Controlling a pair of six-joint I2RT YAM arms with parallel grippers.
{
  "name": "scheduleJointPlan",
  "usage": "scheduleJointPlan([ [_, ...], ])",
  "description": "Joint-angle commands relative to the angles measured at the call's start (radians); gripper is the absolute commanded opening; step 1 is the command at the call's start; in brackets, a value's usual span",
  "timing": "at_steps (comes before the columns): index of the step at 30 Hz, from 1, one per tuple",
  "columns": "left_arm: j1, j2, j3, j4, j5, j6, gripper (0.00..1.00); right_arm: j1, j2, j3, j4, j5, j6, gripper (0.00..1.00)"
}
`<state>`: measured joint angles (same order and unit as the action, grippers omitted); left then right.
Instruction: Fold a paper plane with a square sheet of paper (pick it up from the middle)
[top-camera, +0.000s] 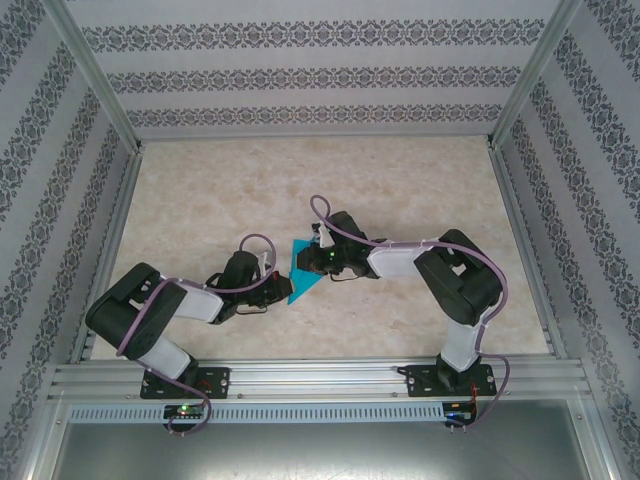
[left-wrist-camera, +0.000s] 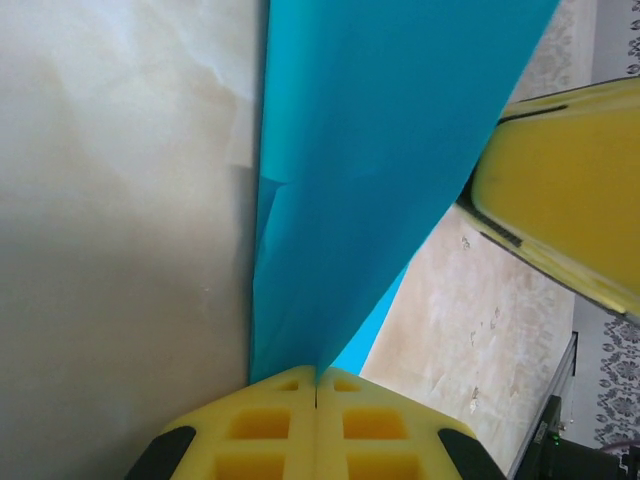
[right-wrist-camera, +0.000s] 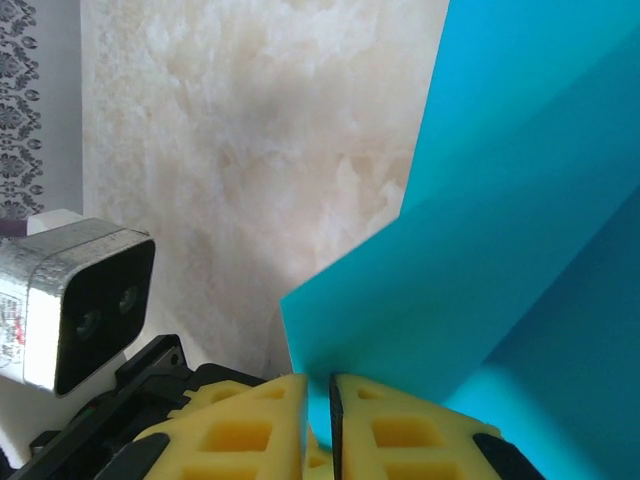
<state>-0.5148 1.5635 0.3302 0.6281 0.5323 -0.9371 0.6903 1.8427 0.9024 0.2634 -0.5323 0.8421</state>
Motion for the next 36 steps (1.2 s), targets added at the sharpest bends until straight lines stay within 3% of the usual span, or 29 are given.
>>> scheduleJointPlan([
  [1, 0.013, 0.032, -0.003, 0.028, 0.013, -0.026, 0.02, 0.011, 0.024, 0.016, 0.014, 0.028, 0.011, 0.16],
  [16, 0.035, 0.096, -0.001, 0.06, 0.032, -0.19, 0.01, -0.013, 0.071, 0.032, 0.023, 0.036, 0.043, 0.16],
  [27, 0.051, 0.093, 0.053, -0.073, 0.064, -0.156, 0.0, -0.024, 0.019, 0.006, 0.03, 0.043, 0.039, 0.17],
  [36, 0.076, 0.109, 0.044, -0.01, 0.12, -0.22, 0.0, -0.029, 0.058, 0.042, 0.084, -0.051, 0.064, 0.17],
])
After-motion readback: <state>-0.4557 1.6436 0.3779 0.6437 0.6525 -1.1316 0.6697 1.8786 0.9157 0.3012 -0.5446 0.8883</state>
